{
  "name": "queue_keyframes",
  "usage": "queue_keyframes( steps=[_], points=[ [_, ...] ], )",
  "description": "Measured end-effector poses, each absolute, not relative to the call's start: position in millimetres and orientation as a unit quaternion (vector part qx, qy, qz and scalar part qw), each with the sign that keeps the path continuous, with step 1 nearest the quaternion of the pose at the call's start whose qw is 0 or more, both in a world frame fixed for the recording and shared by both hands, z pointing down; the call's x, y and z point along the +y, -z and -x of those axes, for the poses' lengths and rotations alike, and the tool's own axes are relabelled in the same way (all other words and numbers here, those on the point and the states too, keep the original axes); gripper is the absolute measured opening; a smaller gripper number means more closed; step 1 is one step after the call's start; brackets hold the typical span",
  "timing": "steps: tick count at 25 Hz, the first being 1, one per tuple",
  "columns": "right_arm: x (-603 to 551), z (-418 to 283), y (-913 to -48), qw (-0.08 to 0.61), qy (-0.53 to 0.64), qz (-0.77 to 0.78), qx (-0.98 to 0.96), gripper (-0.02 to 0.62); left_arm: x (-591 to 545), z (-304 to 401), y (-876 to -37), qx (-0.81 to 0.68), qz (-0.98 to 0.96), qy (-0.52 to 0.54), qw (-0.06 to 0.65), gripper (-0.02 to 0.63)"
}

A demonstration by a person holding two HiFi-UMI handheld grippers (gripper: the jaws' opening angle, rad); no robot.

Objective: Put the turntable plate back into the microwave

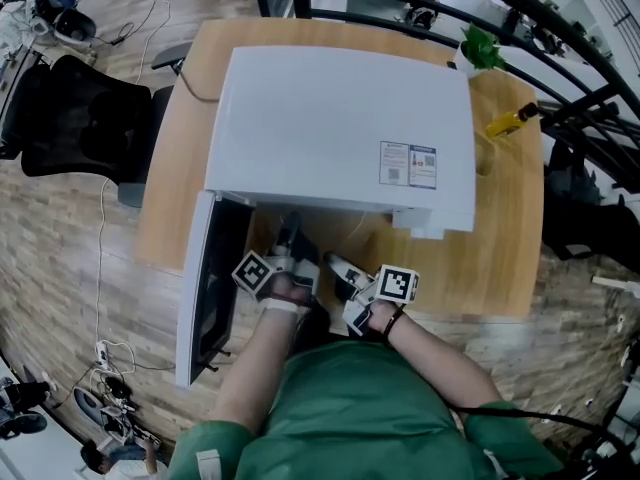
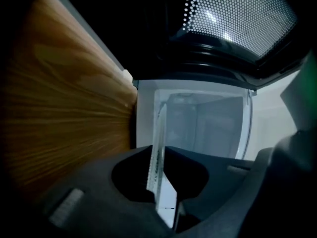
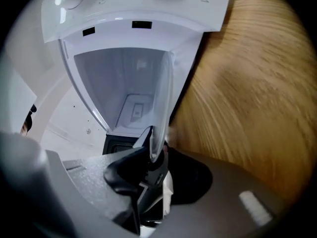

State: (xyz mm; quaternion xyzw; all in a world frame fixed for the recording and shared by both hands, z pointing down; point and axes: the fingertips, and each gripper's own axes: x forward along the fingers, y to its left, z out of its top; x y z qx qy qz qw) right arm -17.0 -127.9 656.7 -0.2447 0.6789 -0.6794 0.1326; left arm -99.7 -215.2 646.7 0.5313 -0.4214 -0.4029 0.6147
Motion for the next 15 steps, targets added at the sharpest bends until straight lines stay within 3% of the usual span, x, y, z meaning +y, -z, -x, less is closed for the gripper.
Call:
queue_keyframes(
  steps=[5,8,15],
  points=[
    [-132,20,-657,0.131,0.678,0.249,0.679,0.116,-221,97,-648,-0.429,-0.532,0.399,0.611,0.037],
    [-138,18,-655,0.137,0.677,0.254,0.677,0.052,-220,97,-651,-0.434,-0.531,0.393,0.612,0.041],
    [-150,3,-662,0.160,0.686,0.280,0.652,0.038,-216,93,-659,-0.441,-0.564,0.337,0.611,0.066]
  ],
)
